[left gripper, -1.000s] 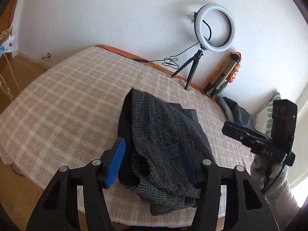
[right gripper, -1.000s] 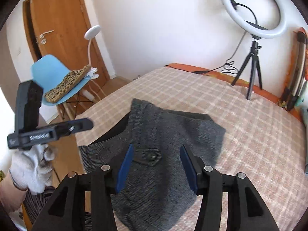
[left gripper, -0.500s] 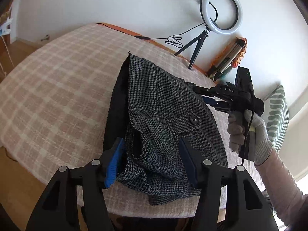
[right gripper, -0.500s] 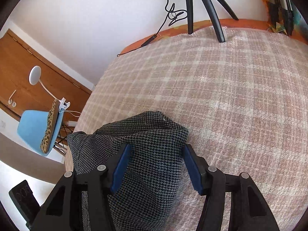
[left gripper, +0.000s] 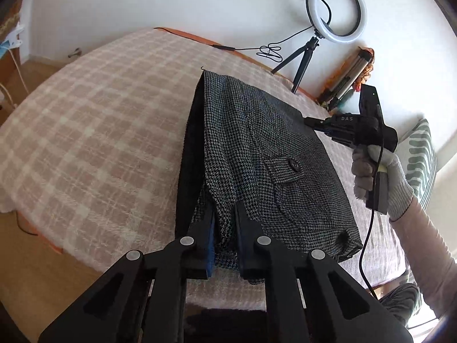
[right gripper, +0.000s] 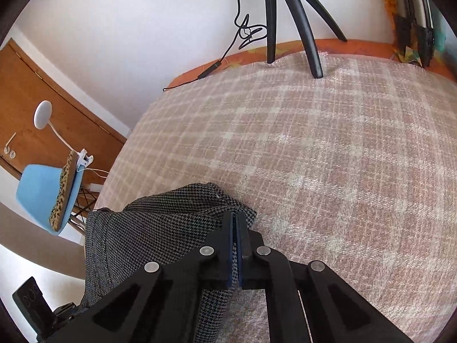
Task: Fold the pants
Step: 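Lift the folded pants with both grippers and carry them toward the clothes stack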
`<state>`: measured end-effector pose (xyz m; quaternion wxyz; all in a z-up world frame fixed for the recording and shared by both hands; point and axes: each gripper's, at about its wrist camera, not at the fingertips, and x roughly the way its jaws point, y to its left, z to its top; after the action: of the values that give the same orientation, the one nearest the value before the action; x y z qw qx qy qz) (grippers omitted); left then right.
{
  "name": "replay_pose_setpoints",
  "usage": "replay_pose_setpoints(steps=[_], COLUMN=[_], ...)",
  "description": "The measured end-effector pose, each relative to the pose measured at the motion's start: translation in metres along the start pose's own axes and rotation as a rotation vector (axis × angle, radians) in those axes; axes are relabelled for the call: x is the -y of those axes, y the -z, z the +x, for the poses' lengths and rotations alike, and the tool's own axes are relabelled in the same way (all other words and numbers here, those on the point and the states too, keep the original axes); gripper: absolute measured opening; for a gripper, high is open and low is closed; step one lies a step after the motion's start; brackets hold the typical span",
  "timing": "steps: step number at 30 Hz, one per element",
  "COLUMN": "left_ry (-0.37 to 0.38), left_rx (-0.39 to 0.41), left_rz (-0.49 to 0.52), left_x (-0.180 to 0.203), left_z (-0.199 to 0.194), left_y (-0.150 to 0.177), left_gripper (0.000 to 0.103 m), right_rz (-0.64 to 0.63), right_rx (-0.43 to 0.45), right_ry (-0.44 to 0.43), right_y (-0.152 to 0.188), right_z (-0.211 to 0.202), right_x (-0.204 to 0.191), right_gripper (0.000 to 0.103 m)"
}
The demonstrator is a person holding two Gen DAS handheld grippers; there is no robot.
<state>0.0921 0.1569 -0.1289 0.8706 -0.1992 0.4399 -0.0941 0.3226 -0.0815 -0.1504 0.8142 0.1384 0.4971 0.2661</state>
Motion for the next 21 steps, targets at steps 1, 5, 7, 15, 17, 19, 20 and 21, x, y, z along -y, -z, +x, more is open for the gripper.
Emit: replay_pose_setpoints(steps=[1, 5, 7, 15, 17, 19, 20, 21], left_ry=[0.002, -0.03, -0.034, 0.017, 0.046, 0.062, 0.073, 0.091], left_rx=[-0.005, 0.035, 0.056, 0.034, -0.01, -0.062, -0.086, -0.109], left_rz=[-0.008, -0.004, -0.001, 0.004, -0.013, -0.029, -0.043, -0.066], left_x=[-0.003, -0.004, -0.003, 0.008, 0.008, 0.001, -0.004, -0.01], left_z=[-0.001, -0.015, -0.021, -0.018, -0.01, 0.003, 0.01, 0.016], left_y=[0.002, 0.0, -0.004, -0.035, -0.046, -0.057, -0.063, -0.067], left_gripper=[0.014, 0.03, 0.047, 0.064, 0.069, 0.069, 0.07, 0.07], right_rz=[-0.017, -0.066, -0.112, -0.14, -0.111, -0.08, -0.063, -0.045], right_rx=[0.002, 0.055, 0.075, 0.028, -0.001, -0.035, -0.047, -0.058], right_ry=[0.016, 0.056, 0.064, -0.009, -0.044, -0.094, -0.122, -0.144], right_y=[0.001, 0.002, 0.007, 0.055, 0.066, 0.079, 0.084, 0.09], right_z=[-0.002, -0.026, -0.044, -0.075, -0.073, -0.07, -0.067, -0.065], right_x=[-0.004, -0.018, -0.029, -0.041, -0.037, -0.033, -0.031, -0.029], right_gripper=[0.002, 0.028, 0.033, 0.056, 0.06, 0.06, 0.06, 0.06])
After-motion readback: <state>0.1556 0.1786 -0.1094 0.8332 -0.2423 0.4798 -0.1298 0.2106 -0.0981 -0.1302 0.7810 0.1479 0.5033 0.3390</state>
